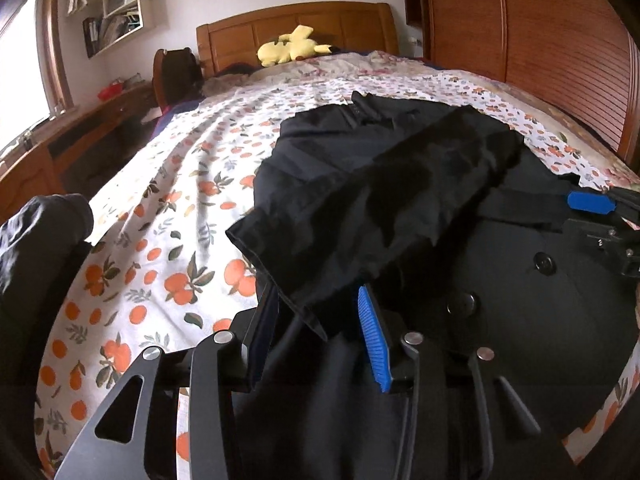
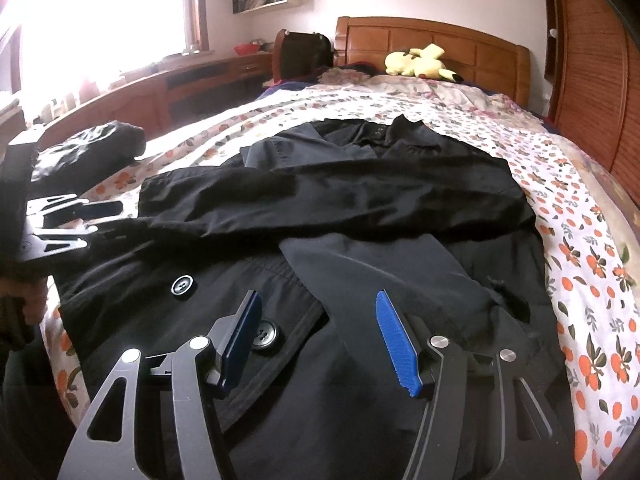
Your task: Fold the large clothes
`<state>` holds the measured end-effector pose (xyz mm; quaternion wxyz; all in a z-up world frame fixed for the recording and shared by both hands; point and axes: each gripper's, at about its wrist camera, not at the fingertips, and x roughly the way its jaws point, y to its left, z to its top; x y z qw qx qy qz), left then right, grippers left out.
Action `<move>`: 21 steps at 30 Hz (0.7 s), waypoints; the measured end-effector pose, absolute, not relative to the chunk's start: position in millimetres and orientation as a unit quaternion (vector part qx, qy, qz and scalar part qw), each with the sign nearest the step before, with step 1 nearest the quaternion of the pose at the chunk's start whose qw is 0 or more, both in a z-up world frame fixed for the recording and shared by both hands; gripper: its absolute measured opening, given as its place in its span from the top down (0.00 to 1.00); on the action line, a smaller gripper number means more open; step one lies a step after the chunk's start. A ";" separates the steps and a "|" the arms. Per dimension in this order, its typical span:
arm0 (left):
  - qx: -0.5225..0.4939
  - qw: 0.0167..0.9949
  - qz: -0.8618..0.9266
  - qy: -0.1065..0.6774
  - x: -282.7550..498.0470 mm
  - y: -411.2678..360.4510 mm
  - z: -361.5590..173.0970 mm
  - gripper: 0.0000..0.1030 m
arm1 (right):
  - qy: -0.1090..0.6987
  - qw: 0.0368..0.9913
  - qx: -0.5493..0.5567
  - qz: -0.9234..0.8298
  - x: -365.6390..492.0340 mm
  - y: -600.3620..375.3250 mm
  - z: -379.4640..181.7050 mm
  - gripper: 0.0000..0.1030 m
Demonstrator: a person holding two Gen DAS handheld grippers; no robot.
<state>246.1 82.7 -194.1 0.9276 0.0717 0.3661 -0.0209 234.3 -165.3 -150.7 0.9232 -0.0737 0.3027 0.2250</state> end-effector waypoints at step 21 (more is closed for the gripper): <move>0.059 0.929 -0.057 0.362 213.2 57.9 -174.5 0.97 | 0.289 0.932 -0.066 0.209 217.1 -187.2 -140.0 0.44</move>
